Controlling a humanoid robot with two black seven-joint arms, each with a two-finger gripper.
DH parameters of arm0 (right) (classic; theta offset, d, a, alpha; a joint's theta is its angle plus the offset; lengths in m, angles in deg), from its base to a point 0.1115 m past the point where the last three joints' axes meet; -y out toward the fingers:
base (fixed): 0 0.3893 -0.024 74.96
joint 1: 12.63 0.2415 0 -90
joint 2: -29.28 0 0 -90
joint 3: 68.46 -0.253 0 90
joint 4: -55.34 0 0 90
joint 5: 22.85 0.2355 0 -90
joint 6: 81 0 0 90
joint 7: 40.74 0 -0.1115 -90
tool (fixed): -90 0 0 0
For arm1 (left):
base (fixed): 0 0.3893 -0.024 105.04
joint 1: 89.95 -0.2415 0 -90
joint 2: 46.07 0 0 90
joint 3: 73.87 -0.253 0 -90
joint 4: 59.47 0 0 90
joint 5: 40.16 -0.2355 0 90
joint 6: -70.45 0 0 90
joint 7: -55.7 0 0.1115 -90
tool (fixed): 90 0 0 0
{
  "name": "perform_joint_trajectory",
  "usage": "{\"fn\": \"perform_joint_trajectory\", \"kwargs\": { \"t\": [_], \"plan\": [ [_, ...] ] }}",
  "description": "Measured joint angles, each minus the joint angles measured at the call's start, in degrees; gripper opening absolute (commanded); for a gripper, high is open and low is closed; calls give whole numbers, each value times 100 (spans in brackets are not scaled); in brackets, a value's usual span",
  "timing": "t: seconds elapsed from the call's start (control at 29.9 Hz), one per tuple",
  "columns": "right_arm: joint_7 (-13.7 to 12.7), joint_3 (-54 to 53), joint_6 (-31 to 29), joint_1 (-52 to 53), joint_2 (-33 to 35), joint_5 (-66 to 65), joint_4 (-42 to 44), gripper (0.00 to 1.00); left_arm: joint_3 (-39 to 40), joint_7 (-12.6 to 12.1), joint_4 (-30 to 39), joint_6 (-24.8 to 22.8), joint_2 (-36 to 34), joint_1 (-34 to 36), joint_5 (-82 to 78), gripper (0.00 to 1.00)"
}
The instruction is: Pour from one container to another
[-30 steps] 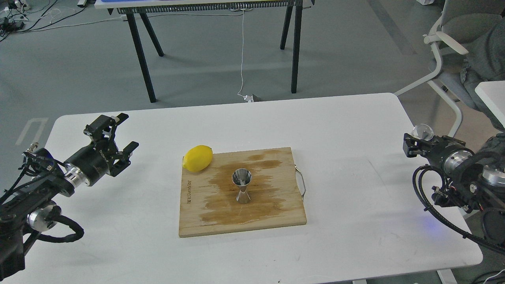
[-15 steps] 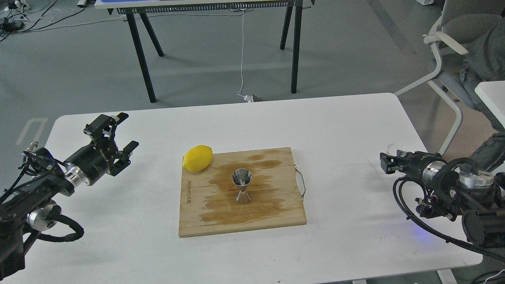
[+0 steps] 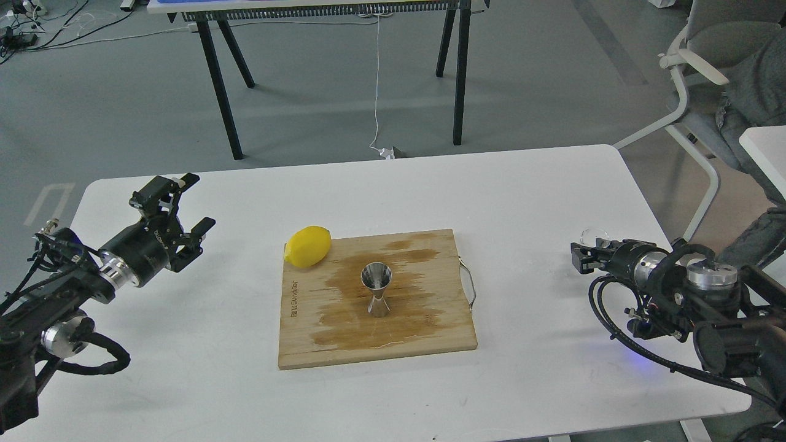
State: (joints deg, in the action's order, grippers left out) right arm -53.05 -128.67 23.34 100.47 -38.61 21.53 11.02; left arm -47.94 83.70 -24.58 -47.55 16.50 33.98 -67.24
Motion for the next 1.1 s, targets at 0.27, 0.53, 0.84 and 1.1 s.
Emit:
{"fn": "perform_joint_trajectory", "kwargs": {
  "t": [0.27,0.53,0.84,1.1],
  "plan": [
    [0,1,7,2,-72,-57,2,53,0,0,0,0,0,0,2,99],
    [0,1,30,2,-214,-186,25,59,0,0,0,0,0,9,1,99],
    [0,1,58,15,-251,-219,63,69,-9,0,0,0,-9,9,-8,99],
    [0,-5,61,27,-245,-220,64,85,-9,0,0,0,-2,9,-8,99]
  ]
}}
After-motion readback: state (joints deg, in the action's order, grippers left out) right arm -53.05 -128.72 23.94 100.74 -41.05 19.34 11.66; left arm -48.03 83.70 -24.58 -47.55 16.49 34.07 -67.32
